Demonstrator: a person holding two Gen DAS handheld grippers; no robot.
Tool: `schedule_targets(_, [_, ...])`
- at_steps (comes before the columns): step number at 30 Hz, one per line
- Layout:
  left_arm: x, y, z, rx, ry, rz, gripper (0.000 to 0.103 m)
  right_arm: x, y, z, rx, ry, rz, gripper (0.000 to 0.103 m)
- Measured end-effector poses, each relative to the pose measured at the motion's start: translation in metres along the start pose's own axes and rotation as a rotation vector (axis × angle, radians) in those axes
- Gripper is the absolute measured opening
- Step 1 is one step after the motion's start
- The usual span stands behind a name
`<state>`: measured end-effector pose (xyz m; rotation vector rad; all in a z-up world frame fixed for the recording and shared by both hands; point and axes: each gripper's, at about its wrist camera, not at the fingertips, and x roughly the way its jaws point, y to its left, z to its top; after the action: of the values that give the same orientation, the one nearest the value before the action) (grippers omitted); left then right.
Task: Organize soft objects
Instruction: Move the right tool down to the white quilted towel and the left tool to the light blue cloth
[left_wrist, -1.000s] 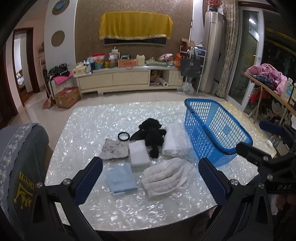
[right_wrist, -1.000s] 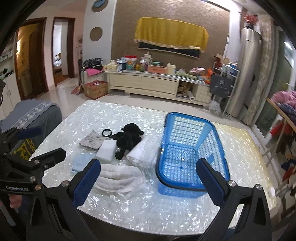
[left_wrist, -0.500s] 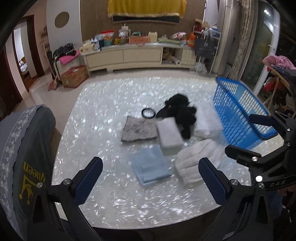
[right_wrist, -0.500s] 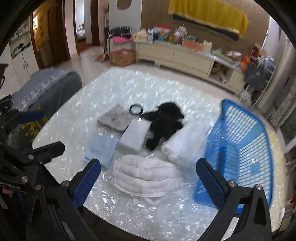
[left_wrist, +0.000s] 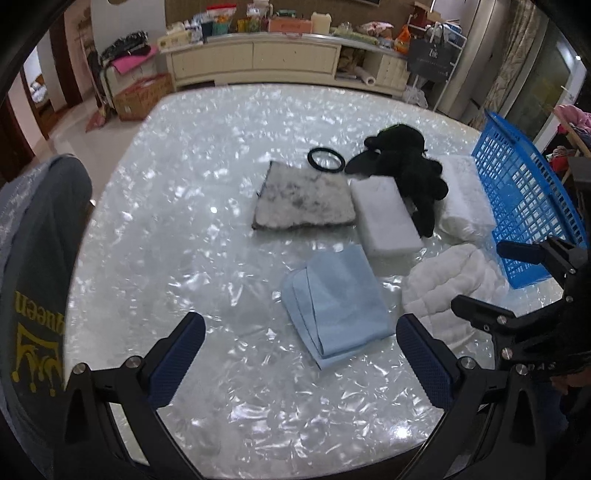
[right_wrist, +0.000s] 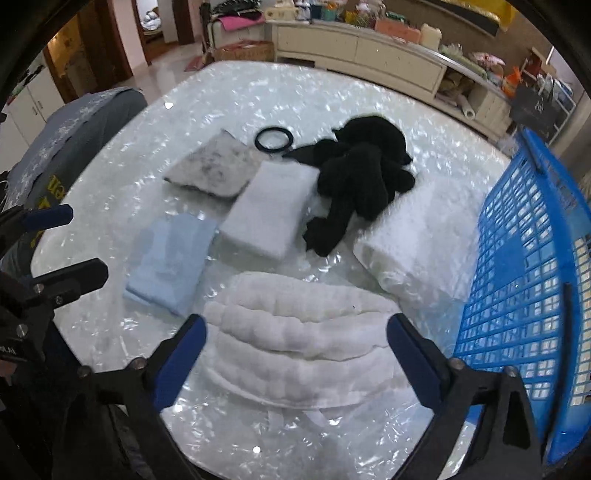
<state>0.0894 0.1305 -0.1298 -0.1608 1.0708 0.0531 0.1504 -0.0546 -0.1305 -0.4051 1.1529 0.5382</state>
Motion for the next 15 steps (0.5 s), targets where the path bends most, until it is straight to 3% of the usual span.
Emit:
schedule_targets(11, [0.05, 0.013, 0.005, -0.053, 0.117, -0.026, 0.103, 0.03, -0.014, -0.011, 0.039, 0.059, 0.016, 0.093])
schedule_targets(15, [0.062, 0.011, 0.003, -0.066, 0.168, 0.009, 0.101, 0.035, -0.016, -0.013, 0.045, 0.059, 0.024, 0.093])
